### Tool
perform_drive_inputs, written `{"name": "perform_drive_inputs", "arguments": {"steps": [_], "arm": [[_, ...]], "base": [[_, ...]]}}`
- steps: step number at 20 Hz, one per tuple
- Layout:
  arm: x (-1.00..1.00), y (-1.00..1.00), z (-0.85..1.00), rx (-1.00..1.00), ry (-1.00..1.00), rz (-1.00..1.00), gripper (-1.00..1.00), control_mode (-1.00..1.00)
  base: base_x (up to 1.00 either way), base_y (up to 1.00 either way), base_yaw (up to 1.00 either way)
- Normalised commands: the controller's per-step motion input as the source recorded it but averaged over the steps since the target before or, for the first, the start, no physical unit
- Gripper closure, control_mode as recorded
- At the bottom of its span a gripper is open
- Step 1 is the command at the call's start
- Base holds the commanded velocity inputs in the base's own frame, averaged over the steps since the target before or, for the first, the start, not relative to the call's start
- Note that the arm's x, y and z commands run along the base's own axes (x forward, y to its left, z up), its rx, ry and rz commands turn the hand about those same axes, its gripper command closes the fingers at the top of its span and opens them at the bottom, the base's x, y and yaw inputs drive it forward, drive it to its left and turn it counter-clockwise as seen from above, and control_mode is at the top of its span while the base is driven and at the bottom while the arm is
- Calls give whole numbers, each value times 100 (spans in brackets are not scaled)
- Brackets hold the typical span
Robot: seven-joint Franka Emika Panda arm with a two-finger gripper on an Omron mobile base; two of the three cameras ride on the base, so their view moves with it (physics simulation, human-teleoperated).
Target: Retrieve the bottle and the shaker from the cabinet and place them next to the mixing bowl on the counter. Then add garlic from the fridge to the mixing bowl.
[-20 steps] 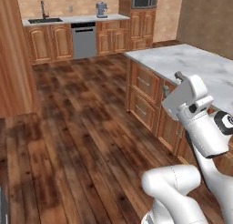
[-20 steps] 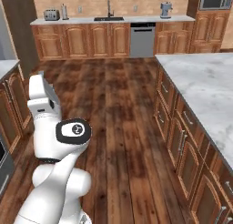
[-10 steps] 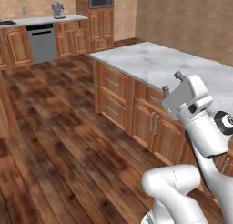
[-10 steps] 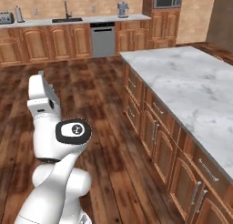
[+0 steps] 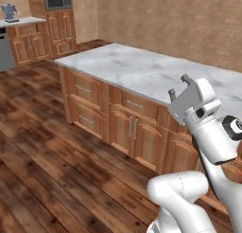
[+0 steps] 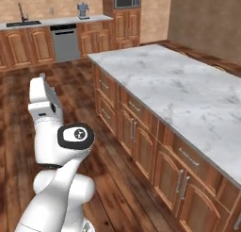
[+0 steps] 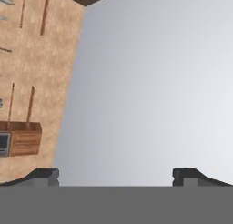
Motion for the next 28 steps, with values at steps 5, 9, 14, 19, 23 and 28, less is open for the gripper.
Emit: {"name": "perform_drive_inputs", "arguments": {"steps": [5,9,14,19,23,28], "arm": [[0,0,0,0,0,0,-100,100],[0,0,0,0,0,0,-100,100],[0,0,0,0,0,0,-100,100],[0,0,0,0,0,0,-100,100],[0,0,0,0,0,0,-100,100],[0,0,0,0,0,0,-100,100]], "base": [[0,-4,-39],[0,-8,-38],[0,-6,-38],[0,-9,-35],[1,-3,-33],[2,0,-34]]}}
